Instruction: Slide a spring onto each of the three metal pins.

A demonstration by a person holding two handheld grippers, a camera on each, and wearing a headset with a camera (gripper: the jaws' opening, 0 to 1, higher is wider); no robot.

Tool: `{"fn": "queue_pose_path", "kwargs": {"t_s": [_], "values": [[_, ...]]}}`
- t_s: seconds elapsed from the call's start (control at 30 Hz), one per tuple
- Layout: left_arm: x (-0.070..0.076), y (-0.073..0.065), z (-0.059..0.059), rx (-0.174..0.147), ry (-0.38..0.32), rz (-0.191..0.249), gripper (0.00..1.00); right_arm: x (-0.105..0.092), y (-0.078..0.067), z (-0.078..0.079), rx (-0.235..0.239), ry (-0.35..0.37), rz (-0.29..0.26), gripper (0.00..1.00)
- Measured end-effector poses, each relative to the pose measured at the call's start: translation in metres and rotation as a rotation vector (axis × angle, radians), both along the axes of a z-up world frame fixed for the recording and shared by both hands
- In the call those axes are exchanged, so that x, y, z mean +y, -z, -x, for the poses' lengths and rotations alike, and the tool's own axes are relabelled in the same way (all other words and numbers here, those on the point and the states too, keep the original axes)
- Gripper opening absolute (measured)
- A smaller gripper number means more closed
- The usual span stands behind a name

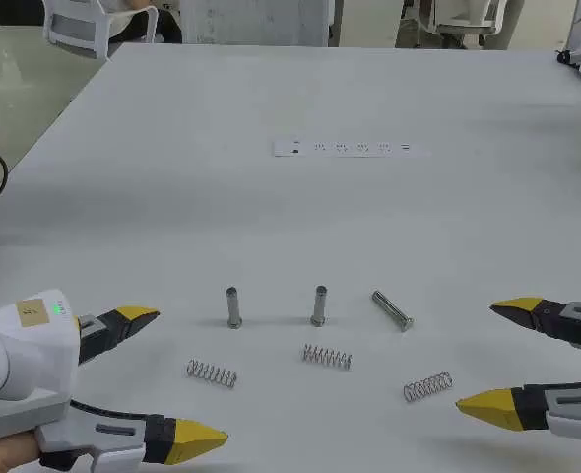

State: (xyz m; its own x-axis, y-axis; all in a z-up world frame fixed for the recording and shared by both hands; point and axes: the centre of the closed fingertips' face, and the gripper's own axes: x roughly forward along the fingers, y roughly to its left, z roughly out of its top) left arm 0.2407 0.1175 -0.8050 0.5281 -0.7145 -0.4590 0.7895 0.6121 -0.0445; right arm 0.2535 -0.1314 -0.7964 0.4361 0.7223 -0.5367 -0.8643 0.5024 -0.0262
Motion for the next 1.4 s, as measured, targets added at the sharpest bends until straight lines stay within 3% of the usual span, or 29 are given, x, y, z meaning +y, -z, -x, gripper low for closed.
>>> {"fn": "queue_pose_path", "kwargs": {"t_s": [1.4], "values": [[0.0006, 0.0006, -0.0009, -0.003, -0.004, -0.001, 0.93, -0.0003, -0.0006, -0.0007, 0.008, 0.016, -0.007, 0.74]]}}
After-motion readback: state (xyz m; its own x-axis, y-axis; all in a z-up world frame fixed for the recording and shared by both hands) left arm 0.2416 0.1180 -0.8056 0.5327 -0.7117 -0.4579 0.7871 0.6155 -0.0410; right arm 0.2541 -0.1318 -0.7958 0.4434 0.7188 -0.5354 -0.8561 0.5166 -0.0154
